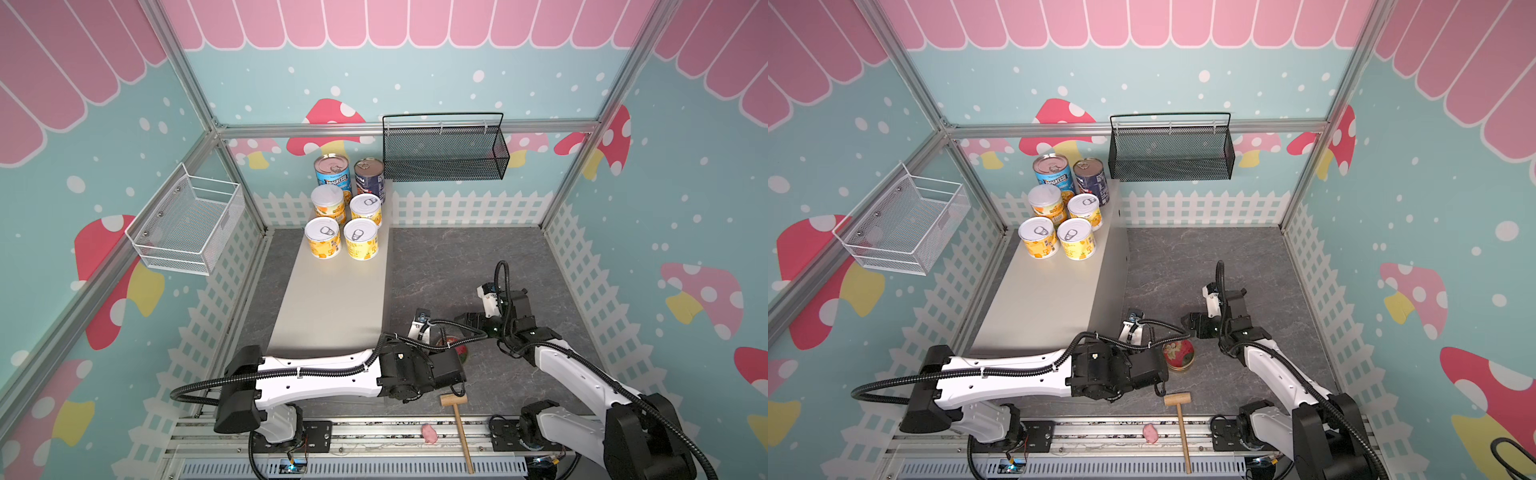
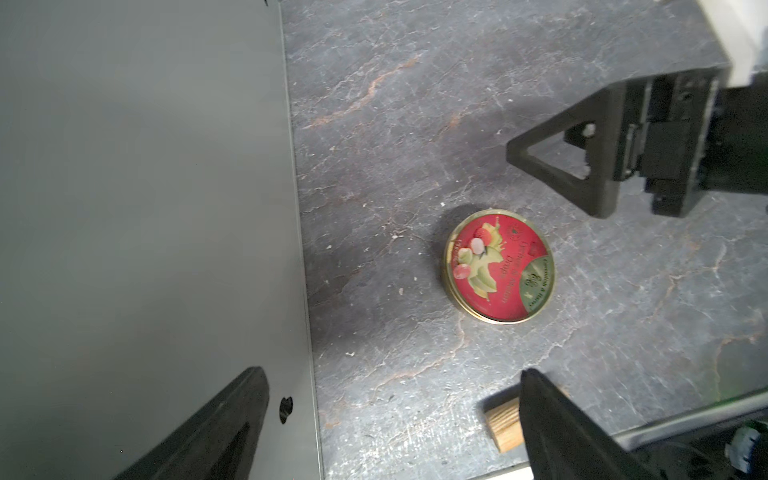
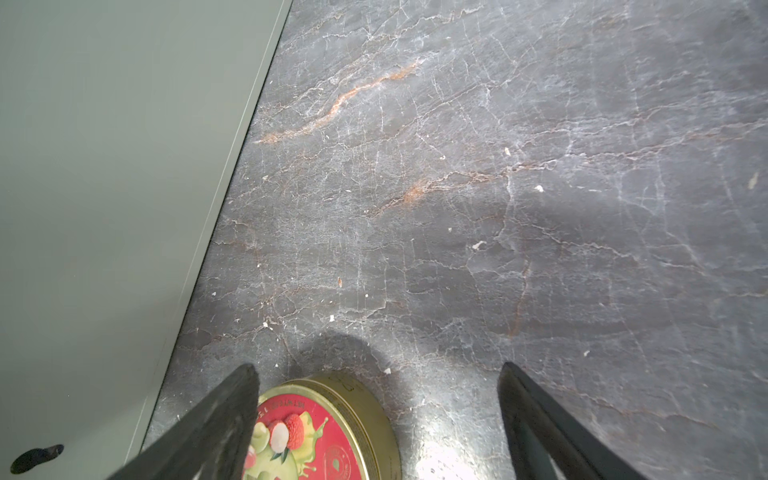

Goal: Place and organize the canned foods onto the counter

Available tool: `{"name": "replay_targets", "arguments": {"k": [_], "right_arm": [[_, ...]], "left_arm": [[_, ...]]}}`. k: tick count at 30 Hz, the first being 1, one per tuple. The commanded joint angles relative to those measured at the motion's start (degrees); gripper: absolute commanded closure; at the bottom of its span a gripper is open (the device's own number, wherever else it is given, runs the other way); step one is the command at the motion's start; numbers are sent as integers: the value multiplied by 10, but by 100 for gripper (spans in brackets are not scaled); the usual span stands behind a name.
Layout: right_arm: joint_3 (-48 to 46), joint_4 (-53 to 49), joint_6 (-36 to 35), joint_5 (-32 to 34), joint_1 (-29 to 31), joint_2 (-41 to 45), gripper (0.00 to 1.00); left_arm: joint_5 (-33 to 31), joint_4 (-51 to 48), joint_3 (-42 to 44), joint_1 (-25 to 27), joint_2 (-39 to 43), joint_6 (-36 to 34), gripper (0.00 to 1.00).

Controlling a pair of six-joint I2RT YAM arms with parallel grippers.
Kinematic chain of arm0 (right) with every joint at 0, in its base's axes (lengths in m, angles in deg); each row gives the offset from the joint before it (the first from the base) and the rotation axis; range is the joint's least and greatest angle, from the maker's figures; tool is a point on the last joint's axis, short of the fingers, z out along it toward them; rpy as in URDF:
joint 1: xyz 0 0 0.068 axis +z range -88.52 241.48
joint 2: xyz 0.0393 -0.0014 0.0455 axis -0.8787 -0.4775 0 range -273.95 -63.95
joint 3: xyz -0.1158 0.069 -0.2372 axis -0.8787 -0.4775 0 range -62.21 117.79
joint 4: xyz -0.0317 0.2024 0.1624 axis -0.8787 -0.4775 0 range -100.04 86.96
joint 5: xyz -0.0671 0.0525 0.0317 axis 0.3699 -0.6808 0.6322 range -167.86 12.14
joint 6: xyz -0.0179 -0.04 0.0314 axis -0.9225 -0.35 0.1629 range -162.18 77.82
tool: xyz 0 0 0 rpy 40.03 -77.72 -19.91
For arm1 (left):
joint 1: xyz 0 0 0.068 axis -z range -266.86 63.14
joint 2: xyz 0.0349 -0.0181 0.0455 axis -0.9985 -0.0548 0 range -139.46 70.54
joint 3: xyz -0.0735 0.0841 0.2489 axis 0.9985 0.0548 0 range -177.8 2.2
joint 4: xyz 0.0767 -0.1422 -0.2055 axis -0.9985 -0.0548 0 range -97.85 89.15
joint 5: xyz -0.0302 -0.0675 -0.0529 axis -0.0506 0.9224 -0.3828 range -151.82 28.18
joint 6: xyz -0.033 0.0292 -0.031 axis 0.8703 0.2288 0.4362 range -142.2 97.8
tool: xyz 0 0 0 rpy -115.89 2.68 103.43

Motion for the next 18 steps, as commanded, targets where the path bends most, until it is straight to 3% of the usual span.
{"name": "replay_targets", "arguments": {"k": [1,10,18], "right_arm": [[6,-7,-6,-8,-1,11,9],[-4,-7,-5,-12,-1,22,9],[-11,-7,-4,-10,-1,29,8]], "left_arm": [[-50,-105,28,-23,26,24,5],[-66,-122,97,-68,91,59,5],[-81,-126,111,-91,116,43,4]]}}
